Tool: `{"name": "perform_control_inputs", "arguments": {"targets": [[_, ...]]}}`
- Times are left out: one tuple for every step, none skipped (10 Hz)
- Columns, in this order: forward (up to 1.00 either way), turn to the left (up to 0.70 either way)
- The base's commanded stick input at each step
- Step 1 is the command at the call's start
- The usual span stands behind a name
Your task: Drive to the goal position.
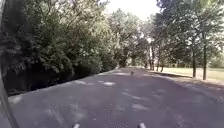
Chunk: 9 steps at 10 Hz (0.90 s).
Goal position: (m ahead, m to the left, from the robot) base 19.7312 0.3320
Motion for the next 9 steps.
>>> {"name": "perform_control_inputs", "arguments": {"targets": [[0.7, 0.0], [0.7, 0.0], [0.7, 0.0], [0.7, 0.0], [0.7, 0.0], [0.7, 0.0], [0.7, 0.0], [0.7, 0.0], [0.7, 0.0]]}}
